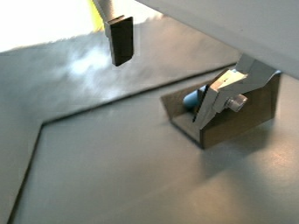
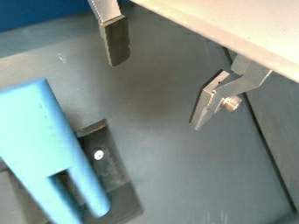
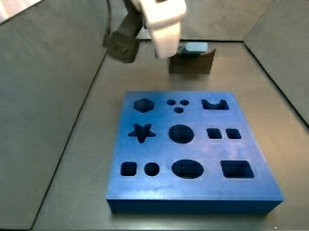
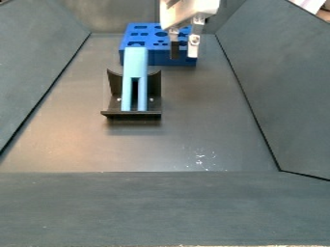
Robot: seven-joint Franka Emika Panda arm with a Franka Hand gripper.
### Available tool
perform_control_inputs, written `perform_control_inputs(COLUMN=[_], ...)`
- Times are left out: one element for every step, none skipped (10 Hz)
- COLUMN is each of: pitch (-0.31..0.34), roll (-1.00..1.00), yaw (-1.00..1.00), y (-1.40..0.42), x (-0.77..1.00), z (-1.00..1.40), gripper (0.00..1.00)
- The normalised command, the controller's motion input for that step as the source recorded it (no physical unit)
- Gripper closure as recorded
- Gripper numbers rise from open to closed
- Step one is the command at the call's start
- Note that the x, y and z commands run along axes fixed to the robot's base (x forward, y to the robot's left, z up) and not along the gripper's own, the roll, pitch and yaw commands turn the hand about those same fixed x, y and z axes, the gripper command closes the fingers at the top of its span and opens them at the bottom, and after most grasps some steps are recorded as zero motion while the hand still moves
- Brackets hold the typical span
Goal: Pick up the square-circle object. Move up. Place the square-circle object on the fixture. Regrasp the square-circle object. Rotate the square-circle object. Move to above the board. Insert the square-circle object.
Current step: Regrasp the square-circle object.
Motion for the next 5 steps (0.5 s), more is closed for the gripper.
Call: perform_control_inputs(pitch=[0.102,0.195,0.412,0.544,0.674], roll=[0.96,0.96,0.84,0.64,0.42], yaw=[-1.00,-1.00,-0.85,-0.63,-0.33], y=[-0.02,-0.01,-0.01,-0.01,-0.01], x=[-0.03,-0.02,0.00,0.01,0.04], z=[0.00,-0.01,-0.04,-0.05,-0.04], gripper=[0.00,0.00,0.00,0.00,0.00])
